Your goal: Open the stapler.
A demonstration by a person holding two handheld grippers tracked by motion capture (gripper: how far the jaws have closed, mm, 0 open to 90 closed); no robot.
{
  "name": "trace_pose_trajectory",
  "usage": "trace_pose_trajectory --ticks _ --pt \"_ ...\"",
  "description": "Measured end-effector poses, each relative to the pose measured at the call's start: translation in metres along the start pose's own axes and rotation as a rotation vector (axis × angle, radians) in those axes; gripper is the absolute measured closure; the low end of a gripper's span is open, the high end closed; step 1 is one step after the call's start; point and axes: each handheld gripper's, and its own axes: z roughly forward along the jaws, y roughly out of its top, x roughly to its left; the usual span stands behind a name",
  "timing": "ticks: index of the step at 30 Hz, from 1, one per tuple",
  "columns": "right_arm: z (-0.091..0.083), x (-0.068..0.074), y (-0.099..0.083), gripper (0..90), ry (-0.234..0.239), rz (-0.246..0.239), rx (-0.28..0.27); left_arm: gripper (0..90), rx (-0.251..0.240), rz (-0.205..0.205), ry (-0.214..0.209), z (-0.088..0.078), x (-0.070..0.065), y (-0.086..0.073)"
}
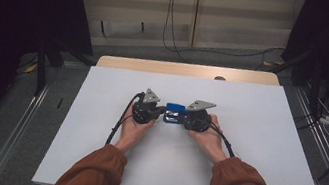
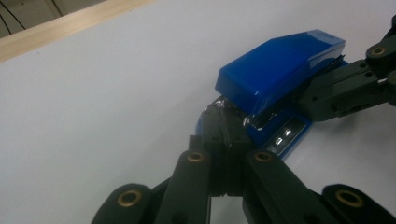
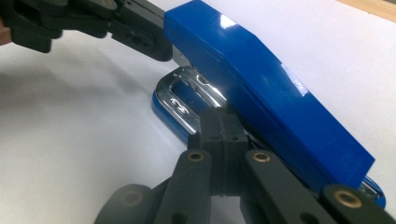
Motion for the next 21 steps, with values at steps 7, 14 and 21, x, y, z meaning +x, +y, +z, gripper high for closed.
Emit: trace_pose_trajectory --ticks 7,14,21 --pt "0.0004 0.0 0.0 90.0 0.0 0.0 -0.002 90.0 0.004 0.003 0.0 -0.0012 -0.0003 0.0016" --pt "0.0003 0.0006 -0.0005 90.0 -0.002 0.019 -0.006 90.0 -0.019 -0.009 -0.006 -0.0031 0.0003 0.004" --pt "0.0003 0.0008 -0.0003 90.0 -0.003 0.017 -0.005 90.0 -0.045 -0.018 -0.014 -0.0054 -0.0005 0.0074"
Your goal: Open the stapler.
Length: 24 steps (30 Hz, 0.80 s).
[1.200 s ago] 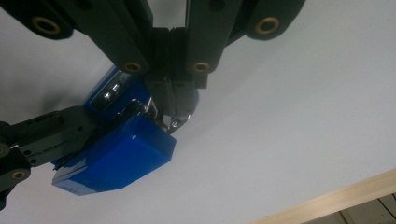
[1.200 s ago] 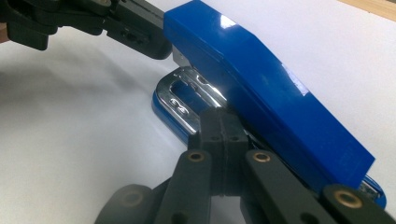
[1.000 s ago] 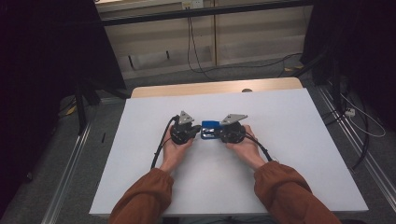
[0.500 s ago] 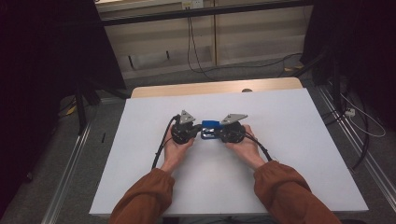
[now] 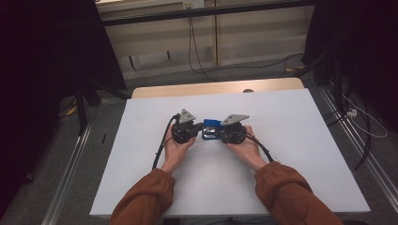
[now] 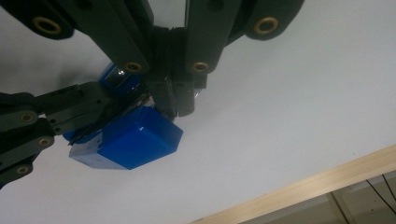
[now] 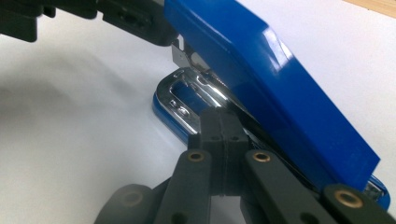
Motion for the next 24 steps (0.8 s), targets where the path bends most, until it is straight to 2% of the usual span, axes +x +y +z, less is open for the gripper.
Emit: trace_pose_trajectory --ticks 10,17,19,24 --pt "-0.0003 0.0002 -0.0008 90.0 -0.001 0.025 -0.003 90.0 -0.015 -0.021 -0.007 -0.0015 -0.0005 0.002" --pt "-0.0002 -0.0002 -0.0011 90.0 0.001 0.03 -0.007 90.0 -0.031 -0.005 0.002 -0.0026 -0.0031 0.0055" --pt "-0.0003 0.0 -0.0009 90.0 0.0 0.024 -0.004 90.0 -0.043 -0.015 -0.008 -0.0032 -0.0031 0.0073" --pt "-0.0003 0.0 -0.0008 90.0 0.0 0.02 -0.004 90.0 -0.05 -0.007 -0.005 -0.0035 -0.0035 0.0092"
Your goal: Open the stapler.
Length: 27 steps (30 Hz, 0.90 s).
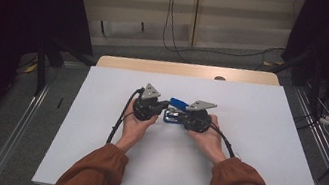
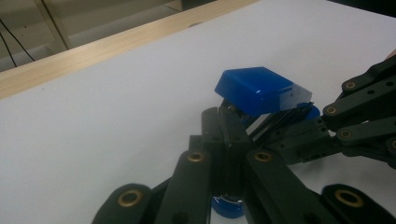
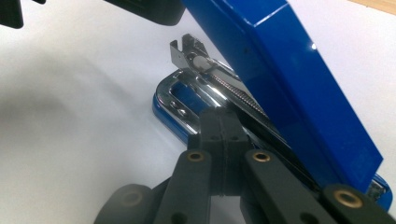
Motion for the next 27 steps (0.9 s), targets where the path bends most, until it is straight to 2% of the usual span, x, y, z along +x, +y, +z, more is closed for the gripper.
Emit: trace_pose_trajectory --ticks 6,11,17,26,27 --pt "0.0 -0.0009 -0.0001 90.0 0.003 0.007 -0.003 90.0 -0.013 0.003 -0.006 -0.0007 -0.0012 0.0027" --pt "0.0007 -0.0003 0.0002 90.0 0.002 -0.037 -0.006 90.0 -0.021 0.009 -0.008 -0.001 -0.0019 0.0055" --pt "0.0009 -0.0001 0.0006 90.0 0.003 -0.046 -0.005 90.0 -0.031 0.01 -0.014 -0.0011 -0.0026 0.0076" --pt "0.0008 0.0014 0.0006 90.0 -0.006 -0.04 -0.004 90.0 -0.033 0.01 -0.015 -0.0018 -0.0037 0.0087" --pt "0.0009 0.0027 0.0007 90.0 -0.016 -0.071 -0.004 90.0 -0.034 0.009 -0.015 -0.0017 -0.0039 0.0088"
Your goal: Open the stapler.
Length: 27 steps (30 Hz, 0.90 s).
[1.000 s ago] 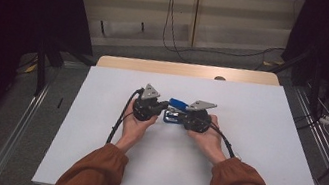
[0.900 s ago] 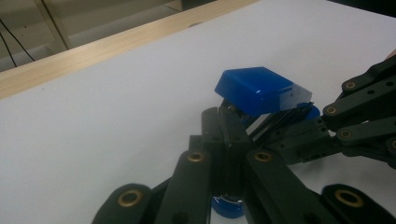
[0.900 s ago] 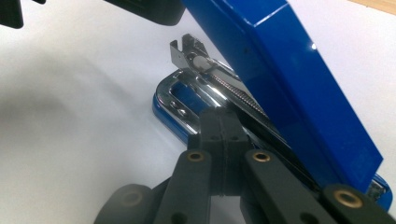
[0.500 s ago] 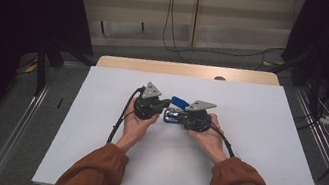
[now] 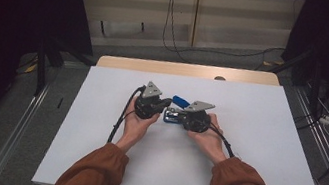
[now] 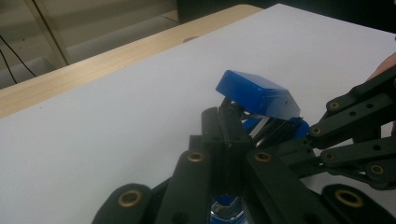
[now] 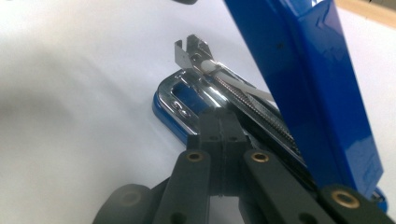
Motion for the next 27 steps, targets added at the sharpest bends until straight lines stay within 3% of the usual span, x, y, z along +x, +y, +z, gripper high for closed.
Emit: trace_pose_trajectory --ticks 7,18,27 --pt "0.0 0.001 0.0 90.0 0.002 0.001 -0.009 90.0 -0.004 -0.003 0.0 0.0 0.0 0.0" --pt "-0.006 0.007 0.009 90.0 -0.012 0.023 -0.118 90.0 -0.004 -0.01 -0.002 0.0 0.0 0.001" --pt "-0.003 0.006 0.012 90.0 -0.033 0.028 -0.142 90.0 -0.004 -0.016 0.0 0.001 0.0 0.001"
